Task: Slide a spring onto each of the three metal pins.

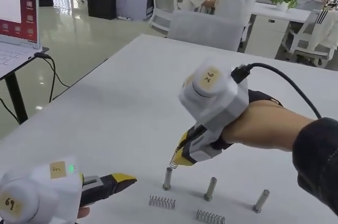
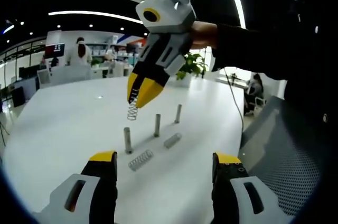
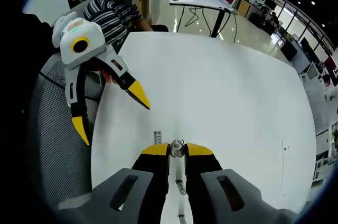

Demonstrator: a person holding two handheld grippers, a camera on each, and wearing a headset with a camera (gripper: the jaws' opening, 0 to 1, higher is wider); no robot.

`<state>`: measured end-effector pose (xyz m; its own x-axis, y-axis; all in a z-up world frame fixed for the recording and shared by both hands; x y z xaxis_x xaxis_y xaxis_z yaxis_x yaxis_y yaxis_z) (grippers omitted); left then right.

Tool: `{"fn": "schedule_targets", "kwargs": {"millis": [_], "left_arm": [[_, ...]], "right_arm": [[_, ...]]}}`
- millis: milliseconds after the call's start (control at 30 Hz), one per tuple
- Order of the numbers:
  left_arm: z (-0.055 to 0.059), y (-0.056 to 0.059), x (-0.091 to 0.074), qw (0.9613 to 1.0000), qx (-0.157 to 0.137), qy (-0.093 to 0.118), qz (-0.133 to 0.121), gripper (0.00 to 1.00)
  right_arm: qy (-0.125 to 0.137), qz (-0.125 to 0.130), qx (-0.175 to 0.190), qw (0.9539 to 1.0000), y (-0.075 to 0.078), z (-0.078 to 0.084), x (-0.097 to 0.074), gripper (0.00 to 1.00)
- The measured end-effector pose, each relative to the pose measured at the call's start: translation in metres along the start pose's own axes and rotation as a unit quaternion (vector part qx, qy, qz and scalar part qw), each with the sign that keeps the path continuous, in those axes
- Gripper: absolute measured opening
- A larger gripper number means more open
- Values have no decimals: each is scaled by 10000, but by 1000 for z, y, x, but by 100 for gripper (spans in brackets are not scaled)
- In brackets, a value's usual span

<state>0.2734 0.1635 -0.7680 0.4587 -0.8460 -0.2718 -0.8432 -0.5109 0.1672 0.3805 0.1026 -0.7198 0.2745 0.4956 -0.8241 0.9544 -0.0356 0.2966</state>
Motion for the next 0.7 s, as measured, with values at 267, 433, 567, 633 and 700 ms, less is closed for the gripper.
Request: {"fn": "schedule_targets", "kwargs": {"millis": [267, 433, 567, 633, 700], "left_arm": [[1, 0, 1, 10000, -6, 25, -3, 70], [0, 0, 1, 10000, 5, 54, 3, 71], [0, 0, 1, 10000, -3, 80, 4, 71], [0, 0, 1, 10000, -5, 79, 9, 71], [1, 0, 1, 10000, -7, 73, 17, 70]], "right_arm": [[-129, -101, -7, 9999, 1, 1, 14, 8], [-189, -128, -26, 9997, 1, 2, 18, 8], [-231, -152, -30, 9996, 2, 3, 20, 8], [-254, -150, -47, 9996, 2, 3, 20, 8], [-267, -165, -44, 9995, 1, 3, 21, 8]]}}
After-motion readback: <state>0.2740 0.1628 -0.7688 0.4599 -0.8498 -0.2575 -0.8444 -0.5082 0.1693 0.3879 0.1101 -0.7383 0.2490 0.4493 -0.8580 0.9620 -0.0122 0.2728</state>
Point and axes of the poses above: the centre of the closed fingertips' face, and the gripper's own axes: x roughly forward along the fingers, y roughly to its right, z roughly out of its underside, the point moved 5 cm from there along -x, roughly backward along the fingers, and after that the axes turned 13 degrees about z, right-handed, at the moved point
